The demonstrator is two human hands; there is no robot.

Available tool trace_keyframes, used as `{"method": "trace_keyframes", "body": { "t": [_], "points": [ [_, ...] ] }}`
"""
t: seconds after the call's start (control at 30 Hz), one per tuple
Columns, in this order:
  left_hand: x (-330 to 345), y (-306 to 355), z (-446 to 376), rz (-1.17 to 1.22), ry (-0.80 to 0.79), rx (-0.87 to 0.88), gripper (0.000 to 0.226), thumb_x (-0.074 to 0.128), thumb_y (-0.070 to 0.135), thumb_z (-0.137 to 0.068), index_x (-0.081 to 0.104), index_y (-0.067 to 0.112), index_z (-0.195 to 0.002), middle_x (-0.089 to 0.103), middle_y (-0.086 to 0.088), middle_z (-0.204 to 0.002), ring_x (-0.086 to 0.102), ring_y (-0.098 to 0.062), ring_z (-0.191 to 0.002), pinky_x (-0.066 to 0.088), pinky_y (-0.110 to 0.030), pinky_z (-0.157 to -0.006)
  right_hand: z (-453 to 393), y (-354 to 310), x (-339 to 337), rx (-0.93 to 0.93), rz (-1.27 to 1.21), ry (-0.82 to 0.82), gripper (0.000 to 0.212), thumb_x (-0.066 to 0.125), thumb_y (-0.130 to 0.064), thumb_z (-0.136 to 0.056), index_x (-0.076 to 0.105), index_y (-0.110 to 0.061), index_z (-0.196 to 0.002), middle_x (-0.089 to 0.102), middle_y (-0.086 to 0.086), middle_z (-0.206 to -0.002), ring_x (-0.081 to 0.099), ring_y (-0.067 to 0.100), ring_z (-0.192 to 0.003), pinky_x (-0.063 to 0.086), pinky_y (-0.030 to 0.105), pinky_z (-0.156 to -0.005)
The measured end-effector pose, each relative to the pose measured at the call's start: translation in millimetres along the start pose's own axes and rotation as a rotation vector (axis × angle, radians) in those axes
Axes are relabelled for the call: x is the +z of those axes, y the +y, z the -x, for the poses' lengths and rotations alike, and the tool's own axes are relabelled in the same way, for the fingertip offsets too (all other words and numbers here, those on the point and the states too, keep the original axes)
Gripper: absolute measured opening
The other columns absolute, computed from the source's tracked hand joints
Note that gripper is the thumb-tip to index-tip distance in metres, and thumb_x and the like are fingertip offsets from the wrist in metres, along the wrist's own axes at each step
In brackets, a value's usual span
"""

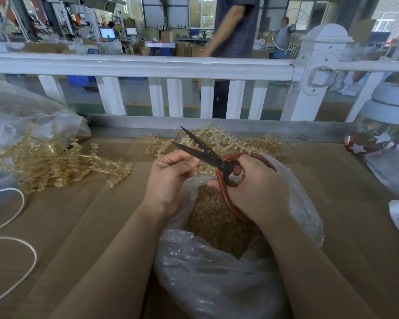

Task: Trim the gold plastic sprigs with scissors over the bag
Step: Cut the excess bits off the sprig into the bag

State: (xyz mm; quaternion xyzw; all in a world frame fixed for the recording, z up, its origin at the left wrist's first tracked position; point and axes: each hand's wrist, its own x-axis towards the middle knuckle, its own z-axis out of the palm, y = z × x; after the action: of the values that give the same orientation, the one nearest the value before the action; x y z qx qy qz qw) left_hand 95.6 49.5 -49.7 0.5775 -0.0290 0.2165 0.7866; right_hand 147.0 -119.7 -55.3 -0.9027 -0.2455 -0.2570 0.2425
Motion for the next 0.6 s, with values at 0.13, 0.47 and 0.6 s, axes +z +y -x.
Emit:
{"method": "trace_keyframes", "body": {
  "t": [0.13,0.47,0.6],
  "points": [
    [-1.3,-0.8,-1.5,0.025,0.013,-0.024,0.013,0.066,0.011,-0.075,0.075,0.017,-0.068,0.063,-0.003,-0.071,0.053,-0.012,-0.069,0.041,-0.025,-0.07,-0.2,1.2,0.8,-0.012,-0.006,-0.009,0.066,0.048,-0.089,-0.072,0.064,-0.028,-0.092,0.052,-0.021,-0.077,0.049,0.001,-0.068,0.048,0.019,-0.061],
    [-3.4,-2.5,-2.9,-0.005,0.011,-0.009,0.016,0.064,0.008,-0.081,0.076,0.017,-0.075,0.062,-0.007,-0.077,0.05,-0.019,-0.076,0.036,-0.034,-0.078,2.5,-0.8,-2.0,-0.038,-0.02,0.041,0.054,0.065,-0.076,-0.077,0.069,-0.024,-0.088,0.061,-0.016,-0.074,0.049,0.003,-0.062,0.047,0.019,-0.058],
    [-6.4,-7.8,-3.6,-0.094,-0.015,0.036,0.025,0.062,0.002,-0.089,0.078,0.02,-0.081,0.066,-0.007,-0.085,0.048,-0.025,-0.083,0.036,-0.036,-0.078,3.7,-2.7,-2.1,-0.059,-0.079,0.078,0.069,0.049,-0.086,-0.073,0.07,-0.023,-0.092,0.068,-0.012,-0.08,0.049,0.002,-0.067,0.053,0.024,-0.06]
  ]
}}
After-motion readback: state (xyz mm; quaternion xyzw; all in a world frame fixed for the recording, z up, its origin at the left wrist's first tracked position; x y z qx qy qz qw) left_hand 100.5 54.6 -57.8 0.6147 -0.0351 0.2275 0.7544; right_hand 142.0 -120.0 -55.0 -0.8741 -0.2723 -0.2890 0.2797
